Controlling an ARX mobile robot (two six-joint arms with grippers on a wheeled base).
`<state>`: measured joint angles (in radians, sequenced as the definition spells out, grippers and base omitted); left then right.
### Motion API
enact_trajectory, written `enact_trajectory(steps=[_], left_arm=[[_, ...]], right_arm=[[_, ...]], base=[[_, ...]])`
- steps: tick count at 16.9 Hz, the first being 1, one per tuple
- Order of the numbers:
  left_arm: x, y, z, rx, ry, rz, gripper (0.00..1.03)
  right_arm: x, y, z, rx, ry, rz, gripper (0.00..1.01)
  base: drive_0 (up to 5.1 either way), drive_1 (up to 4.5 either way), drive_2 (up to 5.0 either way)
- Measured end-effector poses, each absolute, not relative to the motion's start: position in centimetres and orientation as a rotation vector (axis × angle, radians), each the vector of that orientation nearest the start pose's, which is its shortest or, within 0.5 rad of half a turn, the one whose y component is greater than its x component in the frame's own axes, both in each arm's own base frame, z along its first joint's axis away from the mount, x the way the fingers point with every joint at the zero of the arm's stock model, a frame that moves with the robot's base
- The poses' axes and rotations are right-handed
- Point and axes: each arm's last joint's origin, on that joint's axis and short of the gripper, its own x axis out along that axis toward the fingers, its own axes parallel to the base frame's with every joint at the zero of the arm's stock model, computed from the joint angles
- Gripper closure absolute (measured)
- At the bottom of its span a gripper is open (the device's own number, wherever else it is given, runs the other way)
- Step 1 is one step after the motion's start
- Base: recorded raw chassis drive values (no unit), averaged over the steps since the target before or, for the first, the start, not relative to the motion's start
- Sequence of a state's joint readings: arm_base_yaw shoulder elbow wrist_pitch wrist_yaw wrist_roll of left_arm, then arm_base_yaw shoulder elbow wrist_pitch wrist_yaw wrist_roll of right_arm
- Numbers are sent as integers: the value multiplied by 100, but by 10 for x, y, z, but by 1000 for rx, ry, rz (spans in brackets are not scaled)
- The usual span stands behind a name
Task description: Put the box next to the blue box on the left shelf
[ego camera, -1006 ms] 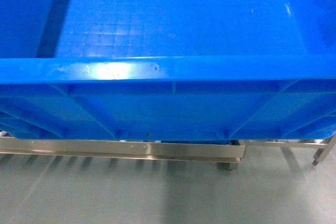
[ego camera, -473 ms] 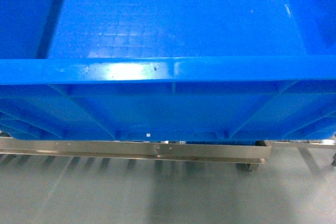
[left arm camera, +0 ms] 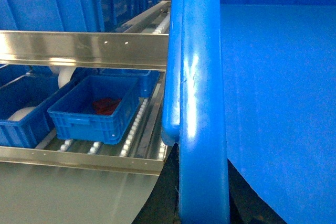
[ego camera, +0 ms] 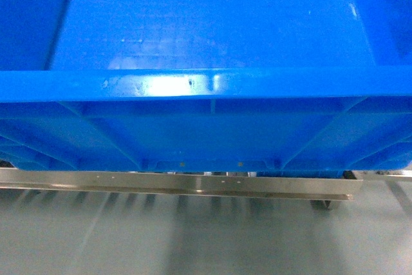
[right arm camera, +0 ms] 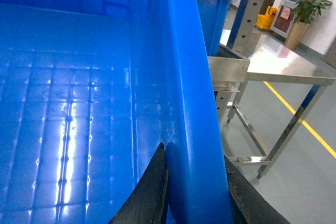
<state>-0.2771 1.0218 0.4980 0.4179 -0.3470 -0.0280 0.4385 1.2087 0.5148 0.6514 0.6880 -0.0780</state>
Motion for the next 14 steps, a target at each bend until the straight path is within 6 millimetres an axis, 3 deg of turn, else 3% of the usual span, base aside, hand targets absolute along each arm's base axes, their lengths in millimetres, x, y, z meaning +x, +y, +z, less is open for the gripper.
enact_trajectory(steps=[9, 14], left_arm=[[213, -50, 248, 5, 100, 71, 95], [213, -50, 248, 5, 100, 73, 95]], right_arm=[[228, 87, 236, -101, 48, -248, 85], [228, 87, 236, -102, 47, -249, 85]], base=[[-496, 250, 250], [0, 0, 0]])
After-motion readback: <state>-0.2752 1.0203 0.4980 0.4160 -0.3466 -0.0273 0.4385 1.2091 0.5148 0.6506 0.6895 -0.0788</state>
